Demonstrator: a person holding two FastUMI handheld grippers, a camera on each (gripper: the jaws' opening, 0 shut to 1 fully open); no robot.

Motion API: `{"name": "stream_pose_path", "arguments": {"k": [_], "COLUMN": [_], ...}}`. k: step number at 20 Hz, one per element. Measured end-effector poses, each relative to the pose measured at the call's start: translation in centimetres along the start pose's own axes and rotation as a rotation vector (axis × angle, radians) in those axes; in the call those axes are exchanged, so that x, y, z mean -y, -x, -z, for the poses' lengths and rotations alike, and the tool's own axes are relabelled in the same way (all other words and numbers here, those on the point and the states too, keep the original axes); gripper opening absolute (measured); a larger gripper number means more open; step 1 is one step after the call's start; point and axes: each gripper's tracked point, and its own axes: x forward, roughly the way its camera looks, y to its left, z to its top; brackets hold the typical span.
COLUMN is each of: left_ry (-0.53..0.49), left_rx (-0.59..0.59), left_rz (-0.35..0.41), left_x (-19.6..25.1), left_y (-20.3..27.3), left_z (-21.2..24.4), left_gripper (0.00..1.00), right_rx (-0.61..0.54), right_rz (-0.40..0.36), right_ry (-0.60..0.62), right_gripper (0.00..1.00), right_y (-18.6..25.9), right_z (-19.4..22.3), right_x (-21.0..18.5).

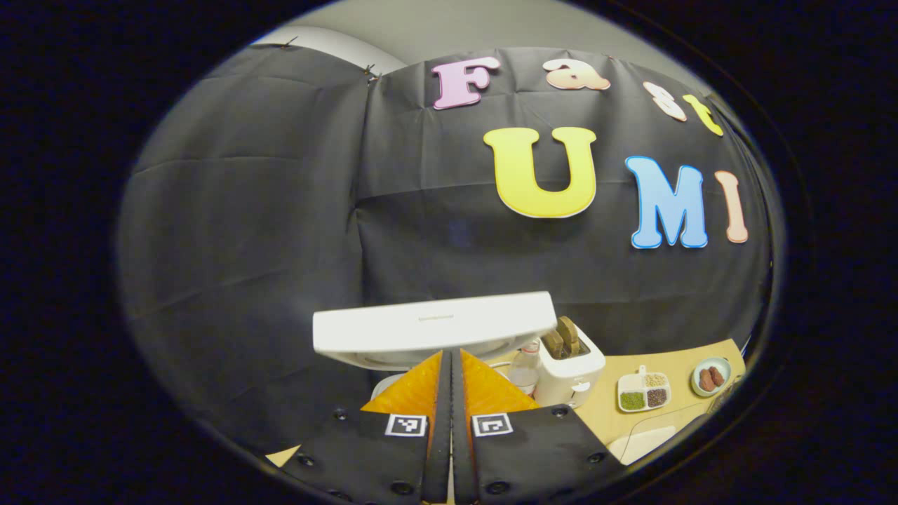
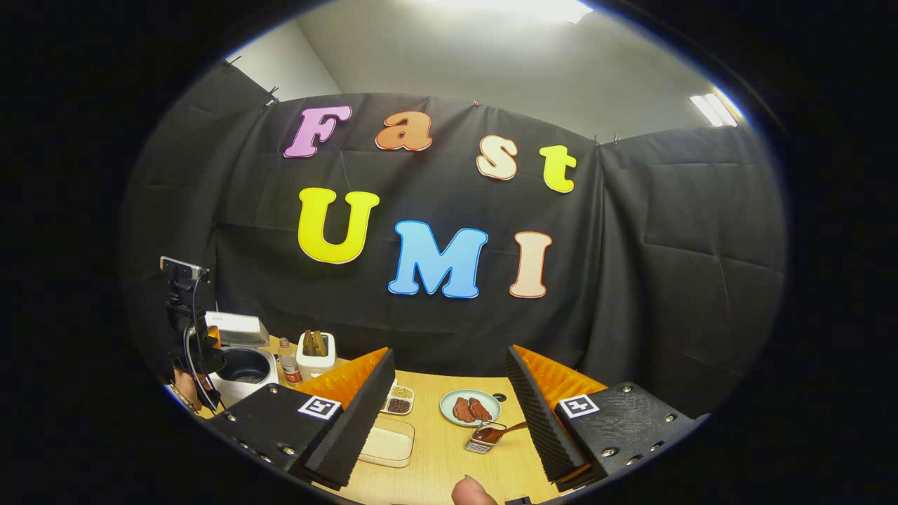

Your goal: Close the left gripper, press the button to open the rice cooker; take a wooden spoon from the chopstick holder with the right hand, scoop a spoonful of rice and pour it into the rice cooker, then put the wooden spoon back into the chopstick holder.

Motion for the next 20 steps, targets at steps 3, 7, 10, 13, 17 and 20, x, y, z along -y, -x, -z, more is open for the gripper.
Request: {"name": "stream_pose_path", "arguments": {"k": [3,7,10,13,17,20], "left_ry": [-0.001,-0.003,-0.002,-0.01,0.012,0.017], "left_rx": [0.029,0.065,0.09,0.105,0.133,0.145], "left_rz": [0.023,0.031,0.024,-0.008,0.001,-0.011], "left_x": [0.3,-0.5,-1.1,-2.1,-2.3,-2.2], "left_y": [1.8,4.4,5.8,7.4,10.4,12.5], "left_z": [-1.2,-2.6,-3.4,-4.4,-6.0,-6.7], "left_gripper": [0.1,0.1,0.1,0.14,0.26,0.36], "right_rx": [0.006,0.016,0.021,0.02,0.018,0.005], "right_rz": [0.015,0.029,0.042,0.054,0.071,0.063], "right_ry": [-0.004,-0.012,-0.022,-0.032,-0.017,-0.021], "right_gripper": [0.97,0.97,0.97,0.97,0.97,0.97], "right_y": [0.8,1.8,2.3,2.8,2.6,1.7], "right_z": [0.0,0.0,0.2,0.6,1.7,3.0], "right_x": [0.7,1.6,2.4,3.4,5.2,6.4]}}
